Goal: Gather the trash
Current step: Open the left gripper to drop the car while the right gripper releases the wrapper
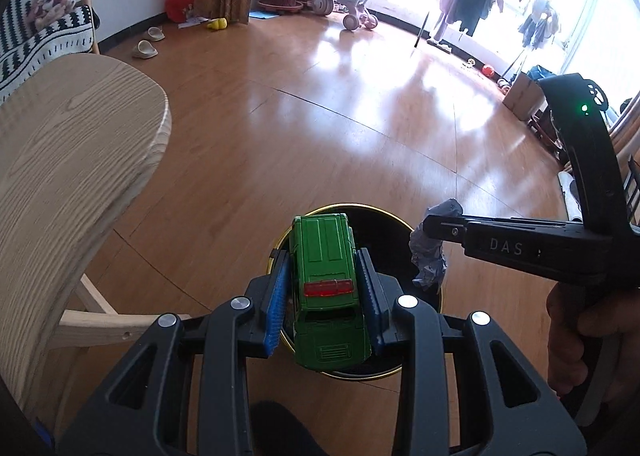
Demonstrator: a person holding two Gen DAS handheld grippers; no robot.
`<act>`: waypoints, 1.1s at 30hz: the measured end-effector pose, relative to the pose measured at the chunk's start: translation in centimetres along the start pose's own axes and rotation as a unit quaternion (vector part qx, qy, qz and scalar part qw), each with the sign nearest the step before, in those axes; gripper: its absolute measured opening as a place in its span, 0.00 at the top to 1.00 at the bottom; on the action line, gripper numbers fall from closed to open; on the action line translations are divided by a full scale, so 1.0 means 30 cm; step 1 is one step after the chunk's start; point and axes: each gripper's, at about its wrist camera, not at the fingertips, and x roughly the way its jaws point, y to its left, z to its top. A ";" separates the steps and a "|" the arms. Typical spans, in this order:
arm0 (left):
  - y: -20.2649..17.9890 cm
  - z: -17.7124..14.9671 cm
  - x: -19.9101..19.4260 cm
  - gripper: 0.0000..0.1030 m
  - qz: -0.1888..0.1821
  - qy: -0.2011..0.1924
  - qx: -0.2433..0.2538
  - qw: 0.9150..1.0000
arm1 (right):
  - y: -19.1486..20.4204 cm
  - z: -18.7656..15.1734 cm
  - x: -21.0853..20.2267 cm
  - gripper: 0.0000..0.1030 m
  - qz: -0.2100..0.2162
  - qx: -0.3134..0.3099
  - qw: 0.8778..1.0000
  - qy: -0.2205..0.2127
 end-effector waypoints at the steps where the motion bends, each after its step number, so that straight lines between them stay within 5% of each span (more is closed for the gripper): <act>1: -0.001 0.001 0.006 0.68 0.000 0.001 0.000 1.000 | -0.005 0.004 0.001 0.84 -0.001 0.002 1.000 0.000; 5: 0.005 0.004 0.022 0.68 0.000 0.006 0.000 1.000 | -0.005 0.020 -0.002 0.78 0.002 0.014 1.000 -0.004; 7: 0.006 0.005 0.031 0.68 -0.002 0.008 0.000 1.000 | -0.013 0.024 -0.012 0.46 -0.001 0.018 1.000 -0.012; 9: -0.007 0.003 0.043 0.68 -0.002 0.011 0.001 1.000 | -0.013 0.028 -0.030 0.35 -0.003 0.019 0.999 -0.027; 22: -0.054 -0.013 0.104 0.67 -0.033 0.022 0.011 0.999 | -0.080 0.040 -0.109 0.34 -0.009 0.076 0.994 -0.074; 24: -0.070 -0.007 0.109 0.44 -0.039 0.021 0.012 0.999 | -0.083 0.036 -0.121 0.32 -0.008 0.080 0.993 -0.081; 26: -0.078 -0.005 0.098 0.32 -0.041 0.012 0.011 0.999 | -0.080 0.036 -0.132 0.31 -0.007 0.081 0.993 -0.087; 33: -0.005 0.003 -0.001 0.27 -0.026 -0.004 0.018 0.999 | 0.008 0.051 -0.155 0.31 -0.002 0.055 0.994 -0.095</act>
